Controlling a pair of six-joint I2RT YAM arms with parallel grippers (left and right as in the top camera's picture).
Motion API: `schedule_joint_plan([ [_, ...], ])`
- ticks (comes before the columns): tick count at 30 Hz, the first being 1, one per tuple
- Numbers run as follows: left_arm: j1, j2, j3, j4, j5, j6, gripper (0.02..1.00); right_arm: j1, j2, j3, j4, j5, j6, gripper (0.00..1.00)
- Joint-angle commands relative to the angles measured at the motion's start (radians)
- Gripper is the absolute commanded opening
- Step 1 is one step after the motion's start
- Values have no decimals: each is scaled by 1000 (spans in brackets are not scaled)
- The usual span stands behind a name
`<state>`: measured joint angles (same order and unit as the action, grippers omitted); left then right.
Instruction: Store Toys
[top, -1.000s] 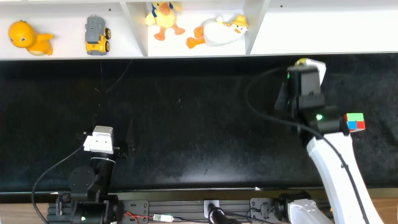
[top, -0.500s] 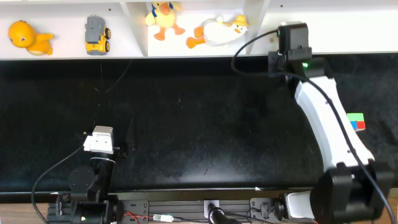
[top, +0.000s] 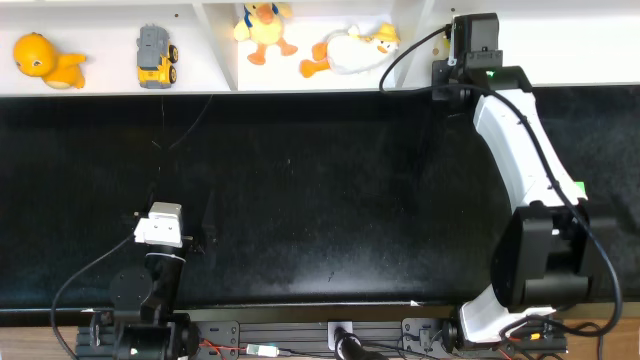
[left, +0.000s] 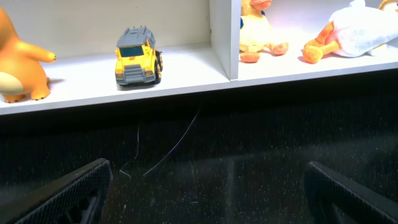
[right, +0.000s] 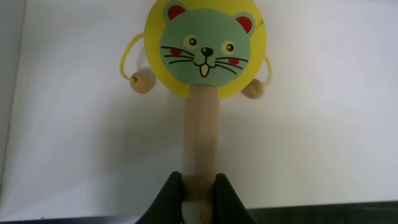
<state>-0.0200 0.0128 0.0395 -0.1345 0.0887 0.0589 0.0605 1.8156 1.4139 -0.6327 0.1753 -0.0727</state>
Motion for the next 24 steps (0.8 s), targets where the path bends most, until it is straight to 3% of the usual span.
schedule_joint_plan([
  [1,-8,-10,-7,5,-12,19,998,-2,33,31,11,-53,5,42],
  [7,-8,-10,-7,5,-12,19,998,-2,42,31,13,-53,6,86],
  [9,-8,-10,-7,5,-12,19,998,-2,42,31,13,-53,6,163],
  [11,-8,-10,-7,5,-13,19,998,-2,42,31,10,-54,6,327],
  [15,-8,-10,-7,5,-12,19,998,-1,38,31,-2,-82,7,527],
  [21,-8,-10,-7,5,-12,19,998,-2,-40,-2,-33,-86,1,617],
  [24,-8,-10,-7,5,-12,19,998,-8,-130,-92,-32,-42,-3,687],
])
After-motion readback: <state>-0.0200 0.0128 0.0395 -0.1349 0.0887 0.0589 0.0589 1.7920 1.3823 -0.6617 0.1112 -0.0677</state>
